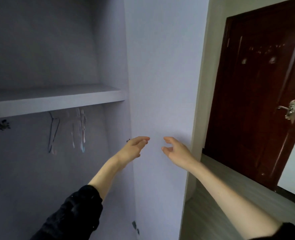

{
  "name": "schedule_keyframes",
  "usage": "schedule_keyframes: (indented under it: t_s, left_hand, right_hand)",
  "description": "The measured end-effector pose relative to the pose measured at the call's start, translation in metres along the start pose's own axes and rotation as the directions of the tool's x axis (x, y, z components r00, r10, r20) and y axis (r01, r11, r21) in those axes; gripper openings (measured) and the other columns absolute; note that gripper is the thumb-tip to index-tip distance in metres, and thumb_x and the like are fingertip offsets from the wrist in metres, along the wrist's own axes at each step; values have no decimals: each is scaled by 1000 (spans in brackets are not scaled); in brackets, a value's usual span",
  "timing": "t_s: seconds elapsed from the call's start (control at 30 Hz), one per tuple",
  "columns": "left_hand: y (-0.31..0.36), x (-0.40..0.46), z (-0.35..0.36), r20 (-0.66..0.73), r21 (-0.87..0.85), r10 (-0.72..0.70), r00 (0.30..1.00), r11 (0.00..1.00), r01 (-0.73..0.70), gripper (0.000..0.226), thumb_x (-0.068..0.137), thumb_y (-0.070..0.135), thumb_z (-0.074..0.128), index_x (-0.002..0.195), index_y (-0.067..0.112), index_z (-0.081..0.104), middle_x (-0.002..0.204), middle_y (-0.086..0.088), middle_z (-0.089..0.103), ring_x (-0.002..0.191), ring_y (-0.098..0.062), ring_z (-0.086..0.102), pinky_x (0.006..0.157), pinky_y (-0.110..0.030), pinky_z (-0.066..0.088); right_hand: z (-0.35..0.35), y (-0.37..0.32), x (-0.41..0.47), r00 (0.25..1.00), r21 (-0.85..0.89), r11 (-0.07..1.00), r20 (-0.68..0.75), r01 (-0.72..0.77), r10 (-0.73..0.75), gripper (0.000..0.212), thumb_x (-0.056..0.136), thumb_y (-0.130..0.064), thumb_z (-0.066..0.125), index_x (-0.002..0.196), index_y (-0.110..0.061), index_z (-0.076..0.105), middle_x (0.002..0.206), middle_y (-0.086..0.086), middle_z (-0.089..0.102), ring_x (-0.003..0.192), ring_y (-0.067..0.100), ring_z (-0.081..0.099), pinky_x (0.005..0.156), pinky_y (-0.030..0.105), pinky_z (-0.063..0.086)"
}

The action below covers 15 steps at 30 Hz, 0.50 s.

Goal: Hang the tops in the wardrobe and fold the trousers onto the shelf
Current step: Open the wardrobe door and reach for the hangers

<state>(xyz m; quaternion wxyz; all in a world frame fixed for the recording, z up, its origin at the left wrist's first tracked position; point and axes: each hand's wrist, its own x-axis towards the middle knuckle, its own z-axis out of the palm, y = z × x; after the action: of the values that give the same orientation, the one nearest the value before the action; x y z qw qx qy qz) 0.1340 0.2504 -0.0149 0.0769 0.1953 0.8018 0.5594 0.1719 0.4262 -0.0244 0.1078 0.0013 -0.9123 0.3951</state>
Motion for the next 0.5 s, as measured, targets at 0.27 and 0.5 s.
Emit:
schedule_keyframes:
  t_s: [0.27,0.5]
  left_hand:
    - [-60,-12,-80,-217,36,-113,970,992,124,33,102,17,38,132,12,49,129,1,49,114,-7,42,88,-22,36]
    - [-123,2,-169,-467,32,-192,863,972,233,34,99,6,41,132,4,48,125,-8,52,118,-22,49,94,-29,38]
  right_hand:
    - [84,-22,59,978,11,1000,208,23,-25,50,97,-25,49,143,-16,33,144,5,42,122,20,49,92,25,39]
    - [174,-58,132,946,0,998,318,64,-61,54,96,-27,51,144,-13,32,143,8,44,128,22,46,102,27,36]
